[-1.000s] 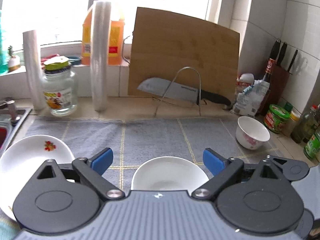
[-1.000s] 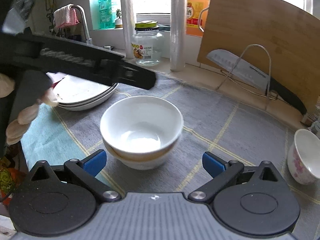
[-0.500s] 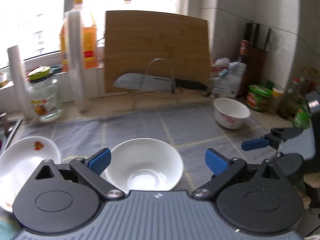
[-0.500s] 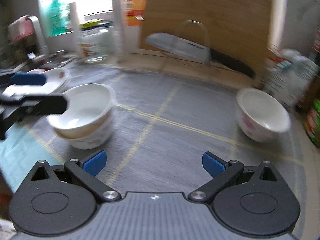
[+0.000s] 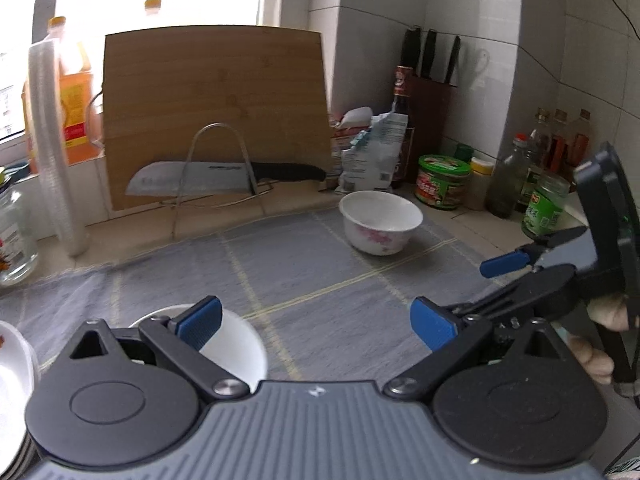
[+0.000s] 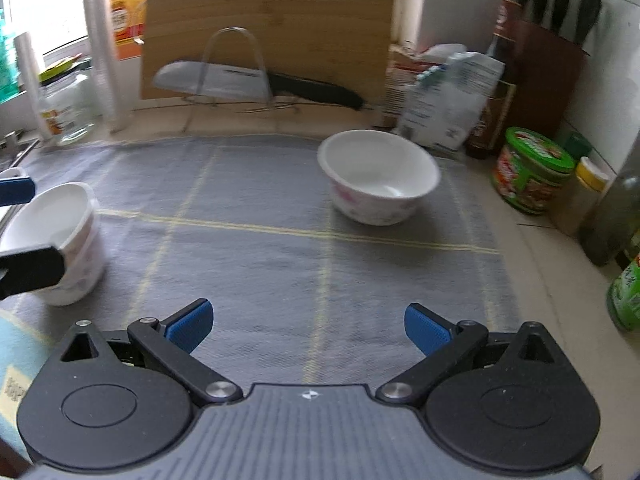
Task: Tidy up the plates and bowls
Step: 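Move both tools to the pink-floral white bowl, then grasp the floral bowl rim with the left tool while the right tool grips the opposite rim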
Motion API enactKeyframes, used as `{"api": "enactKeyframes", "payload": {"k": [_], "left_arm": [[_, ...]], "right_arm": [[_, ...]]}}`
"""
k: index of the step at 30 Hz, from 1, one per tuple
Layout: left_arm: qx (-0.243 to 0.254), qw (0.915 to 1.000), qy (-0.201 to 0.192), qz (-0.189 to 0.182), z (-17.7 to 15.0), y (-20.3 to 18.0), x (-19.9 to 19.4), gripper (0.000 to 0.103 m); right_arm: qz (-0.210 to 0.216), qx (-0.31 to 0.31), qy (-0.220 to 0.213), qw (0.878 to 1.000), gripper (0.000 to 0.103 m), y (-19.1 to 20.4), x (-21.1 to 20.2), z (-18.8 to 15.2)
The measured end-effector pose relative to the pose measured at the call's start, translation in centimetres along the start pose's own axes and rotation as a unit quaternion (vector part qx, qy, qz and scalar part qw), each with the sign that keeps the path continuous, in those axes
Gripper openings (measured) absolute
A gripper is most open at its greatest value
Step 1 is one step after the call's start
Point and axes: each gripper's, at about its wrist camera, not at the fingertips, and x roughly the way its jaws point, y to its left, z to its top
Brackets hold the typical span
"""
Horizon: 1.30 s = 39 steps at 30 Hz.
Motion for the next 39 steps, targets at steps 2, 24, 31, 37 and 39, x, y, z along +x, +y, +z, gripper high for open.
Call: {"api": "enactKeyframes", "payload": {"k": [2, 24, 31, 37, 39], "left_arm": [[0.001, 1.0, -0.001, 0.004, 0.4, -1.0, 1.0, 0.1], [-0.011, 0.9965, 0.039, 0.073, 1.7, -8.7, 15.3, 0.1], [-0.001, 0.9964, 0.033, 0.078, 2.7, -9.6, 18.4, 0.1], [0.004, 0.9965, 0.029, 0.078, 3.2, -10.0, 20.2, 0.099], [0.006, 0.9965, 0.028, 0.079, 3.2, -10.1, 20.5, 0.099]], "right_arm": [[0.0, 0.0, -0.003, 1.0, 0.103, -1.3, 0.6, 0.2], [0.088, -0.047, -0.011, 0.995, 0.103, -12.8, 7.2, 5.7], [0.13, -0.068, -0.012, 0.989, 0.103, -13.3, 8.9, 7.7], [0.157, -0.085, -0.007, 0.984, 0.103, -13.3, 10.5, 9.0], [0.165, -0.09, -0.005, 0.982, 0.103, -13.2, 11.1, 9.4]]}}
